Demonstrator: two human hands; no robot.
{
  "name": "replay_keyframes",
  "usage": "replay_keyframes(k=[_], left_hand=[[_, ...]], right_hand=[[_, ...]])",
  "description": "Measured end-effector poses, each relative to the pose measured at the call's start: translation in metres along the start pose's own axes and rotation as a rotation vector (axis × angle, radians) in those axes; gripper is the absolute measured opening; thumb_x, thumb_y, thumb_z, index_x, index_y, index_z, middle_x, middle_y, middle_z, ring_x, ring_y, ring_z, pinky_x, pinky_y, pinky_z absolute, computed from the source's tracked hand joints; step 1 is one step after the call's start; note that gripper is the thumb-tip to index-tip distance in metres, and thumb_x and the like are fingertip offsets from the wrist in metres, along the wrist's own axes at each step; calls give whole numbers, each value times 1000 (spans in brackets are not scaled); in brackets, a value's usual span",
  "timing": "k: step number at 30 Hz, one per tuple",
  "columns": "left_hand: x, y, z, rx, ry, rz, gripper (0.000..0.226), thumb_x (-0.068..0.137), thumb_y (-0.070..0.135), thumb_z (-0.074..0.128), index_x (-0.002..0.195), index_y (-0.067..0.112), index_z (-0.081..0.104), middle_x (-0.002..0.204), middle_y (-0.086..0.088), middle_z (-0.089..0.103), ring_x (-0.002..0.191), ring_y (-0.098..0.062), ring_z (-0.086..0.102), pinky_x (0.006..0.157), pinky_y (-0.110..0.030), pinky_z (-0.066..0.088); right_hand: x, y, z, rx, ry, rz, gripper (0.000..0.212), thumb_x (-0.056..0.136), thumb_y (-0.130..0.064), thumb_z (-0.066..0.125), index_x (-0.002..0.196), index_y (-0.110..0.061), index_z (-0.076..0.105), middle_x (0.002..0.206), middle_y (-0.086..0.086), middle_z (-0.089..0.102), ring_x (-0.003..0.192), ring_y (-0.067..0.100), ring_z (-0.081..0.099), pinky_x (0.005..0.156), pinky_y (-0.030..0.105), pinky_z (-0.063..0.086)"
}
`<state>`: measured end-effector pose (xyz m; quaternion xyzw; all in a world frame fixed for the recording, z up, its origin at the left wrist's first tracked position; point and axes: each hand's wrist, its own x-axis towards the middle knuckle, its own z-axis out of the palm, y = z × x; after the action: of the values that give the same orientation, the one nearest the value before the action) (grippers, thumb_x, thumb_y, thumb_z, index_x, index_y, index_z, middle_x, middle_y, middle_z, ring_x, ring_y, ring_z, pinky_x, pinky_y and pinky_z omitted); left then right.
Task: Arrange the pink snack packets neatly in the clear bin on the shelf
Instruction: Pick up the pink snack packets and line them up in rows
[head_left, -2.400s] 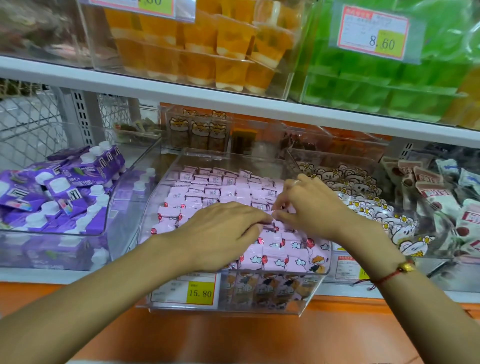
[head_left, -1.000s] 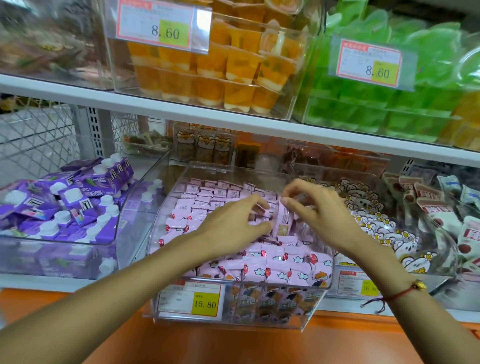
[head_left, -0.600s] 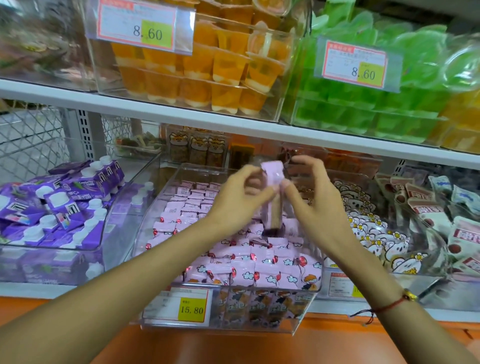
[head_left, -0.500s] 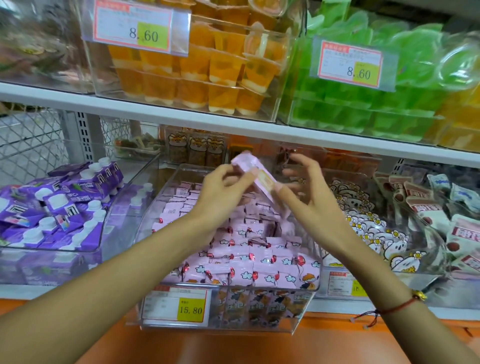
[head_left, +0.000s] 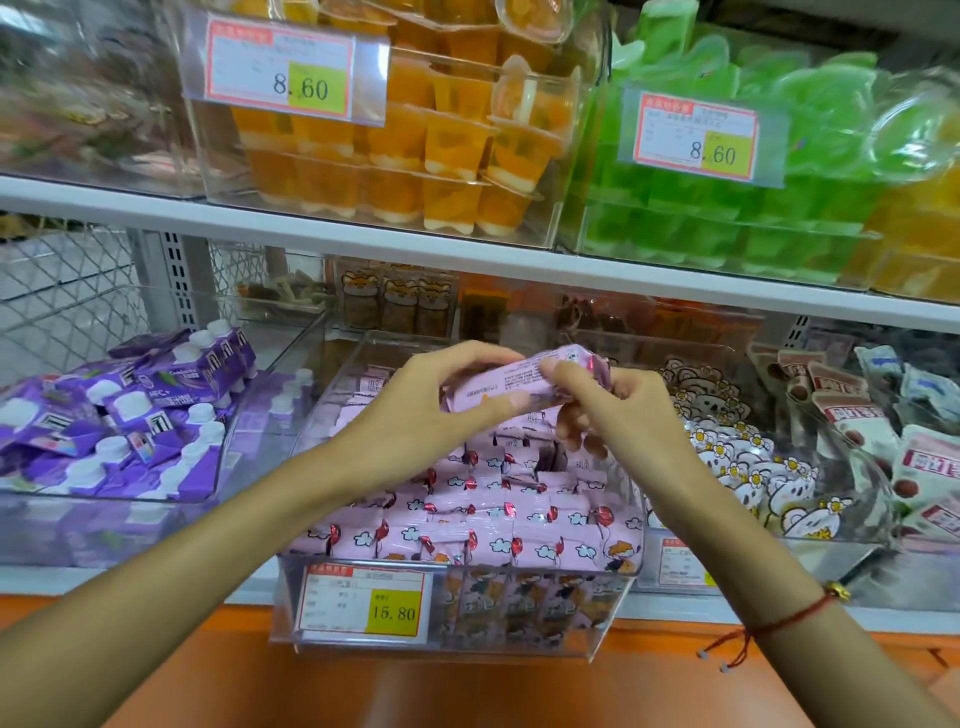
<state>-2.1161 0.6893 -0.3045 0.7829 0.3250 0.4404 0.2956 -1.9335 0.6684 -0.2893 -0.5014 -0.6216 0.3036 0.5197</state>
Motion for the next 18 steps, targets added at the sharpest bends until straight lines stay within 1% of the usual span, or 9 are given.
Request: replay_keyframes(k=[2,5,7,9,10,12,14,16,18], left_hand=[[-2,-1,-1,-27,-28,38,35,81,31,70,114,37,59,108,22,65,99,0,61,80,-12,48],[0,-5,1,-105,33,-19,31,83,25,69,108,39,60,102,24,68,99,5,61,78,-9,47],[2,-6,4,-186,78,-110,26,83,28,67,107,37,61,100,23,67,96,8,62,77,-10,51],[2,-7,8,-224,91,-162,25,85,28,65,109,32,62,104,20,65,97,8,62,74,-9,51],[1,-7,11,-221,85,-173,25,86,29,64,110,32,62,106,19,65,98,8,61,75,-9,50],[0,-5,16,-224,69,-187,26,87,30,62,113,30,61,110,15,66,99,8,61,78,-11,51],[0,-4,21,-228,55,-200,39,85,36,62,123,26,57,115,12,66,100,6,61,83,-15,50],[-1,-7,24,-105,29,-216,65,79,50,58,137,25,42,125,17,56,112,5,53,96,-22,43],[-5,-13,25,154,-34,-203,66,84,55,51,142,27,33,137,14,44,121,-2,42,100,-26,35]], right_hand=[[-1,-1,1,35,-8,23,37,83,-49,62,62,-20,73,50,5,62,42,11,52,39,14,36],[1,-3,1,61,7,46,62,77,-70,47,65,-13,68,55,5,64,44,12,53,40,16,37],[7,-5,-1,158,51,100,62,80,-71,36,85,-17,65,66,4,65,49,13,55,42,22,39],[11,-5,-3,194,52,103,56,82,-67,37,102,-19,58,80,1,64,60,13,59,49,26,44],[10,-4,-4,168,29,72,50,82,-63,44,106,-22,57,82,-3,65,65,11,61,52,25,47],[6,0,-5,100,-23,-34,31,85,-42,59,110,-23,56,78,-8,65,68,4,63,55,16,48],[6,3,-6,39,-25,-130,26,87,-19,65,111,-20,57,82,-2,63,70,7,64,58,15,50],[9,5,-10,-25,85,-166,29,86,-13,67,111,-18,55,90,3,64,72,7,64,64,19,54],[13,7,-17,-96,253,-166,32,85,-13,67,112,-18,50,89,2,62,66,1,60,68,24,54]])
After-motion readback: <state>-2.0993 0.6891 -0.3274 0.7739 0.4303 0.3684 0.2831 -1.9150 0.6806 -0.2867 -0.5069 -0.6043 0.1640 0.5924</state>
